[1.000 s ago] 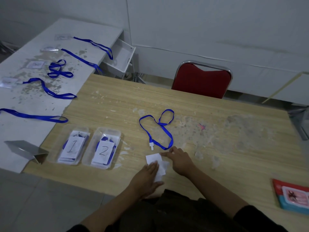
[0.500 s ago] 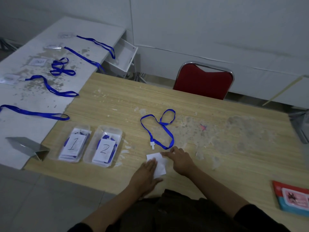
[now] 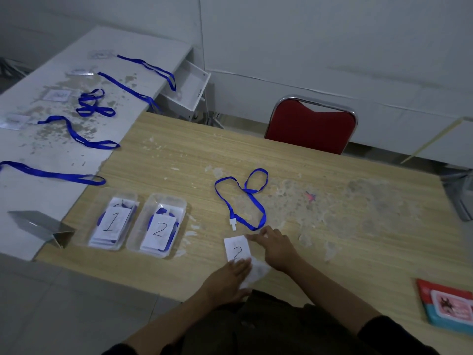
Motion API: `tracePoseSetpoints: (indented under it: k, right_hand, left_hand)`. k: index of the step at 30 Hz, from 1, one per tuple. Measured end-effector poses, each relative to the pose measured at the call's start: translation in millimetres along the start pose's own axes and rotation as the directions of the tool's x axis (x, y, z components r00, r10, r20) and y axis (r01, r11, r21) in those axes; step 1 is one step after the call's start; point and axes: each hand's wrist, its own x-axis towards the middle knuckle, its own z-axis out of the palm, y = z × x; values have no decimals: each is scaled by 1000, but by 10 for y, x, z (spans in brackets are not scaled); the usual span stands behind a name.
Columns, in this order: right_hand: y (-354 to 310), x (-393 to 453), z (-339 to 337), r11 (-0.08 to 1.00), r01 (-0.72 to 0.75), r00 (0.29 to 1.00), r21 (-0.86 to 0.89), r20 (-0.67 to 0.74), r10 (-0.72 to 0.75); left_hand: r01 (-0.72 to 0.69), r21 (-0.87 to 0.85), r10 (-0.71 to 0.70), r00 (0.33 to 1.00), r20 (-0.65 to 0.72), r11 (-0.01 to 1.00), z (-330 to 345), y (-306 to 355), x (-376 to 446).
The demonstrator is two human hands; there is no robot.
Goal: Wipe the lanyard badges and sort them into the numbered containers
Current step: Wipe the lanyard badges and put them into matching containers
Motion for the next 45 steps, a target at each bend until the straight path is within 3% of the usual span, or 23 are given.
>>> tracePoseSetpoints:
  k: [4, 6, 8, 12, 17, 23, 27, 32, 38, 42, 45]
  right_hand:
    - [10, 9, 25, 1000, -7, 1000, 23, -4, 7]
    - [2, 6, 34, 1000, -11, 1000, 28, -7, 11]
    - [3, 17, 50, 999, -12, 1000, 37, -9, 13]
    - [17, 43, 46, 999, -18, 1000, 47, -6, 18]
    - [36, 47, 38, 999, -26, 1000, 46, -8, 26]
    - [41, 46, 31, 999, -20, 1000, 37, -13, 21]
    - [42, 27, 31, 999, -16, 1000, 48, -7, 16]
    - [37, 45, 17, 999, -27, 999, 37, 20, 26]
    - [40, 48, 43, 996, -41, 999, 81, 14, 40]
    - [81, 74, 72, 997, -33, 999, 75, 10, 32]
    - [87, 103, 70, 992, -54, 998, 117, 25, 51]
  left_hand:
    - [223, -113, -240, 958, -160, 968, -103, -89, 40]
    - [292, -128, -311, 935, -172, 948, -144, -135, 61]
    - [271, -110, -286, 945, -158, 956, -121, -122, 52]
    - [100, -63, -104, 992, -77, 993, -2, -55, -5]
    - [266, -80, -276, 944, -178, 961, -87, -214, 42]
    - [-3, -69, -4, 995, -100, 998, 28, -79, -51]
    - [220, -111, -238, 950, -201, 969, -61, -200, 27]
    - [13, -76, -19, 997, -76, 997, 8, -51, -29]
    - [218, -155, -248, 945, -212, 964, -160, -202, 104]
    - [72, -95, -84, 987, -139, 993, -8, -72, 34]
    - [137, -130, -161, 968, -190, 982, -68, -173, 74]
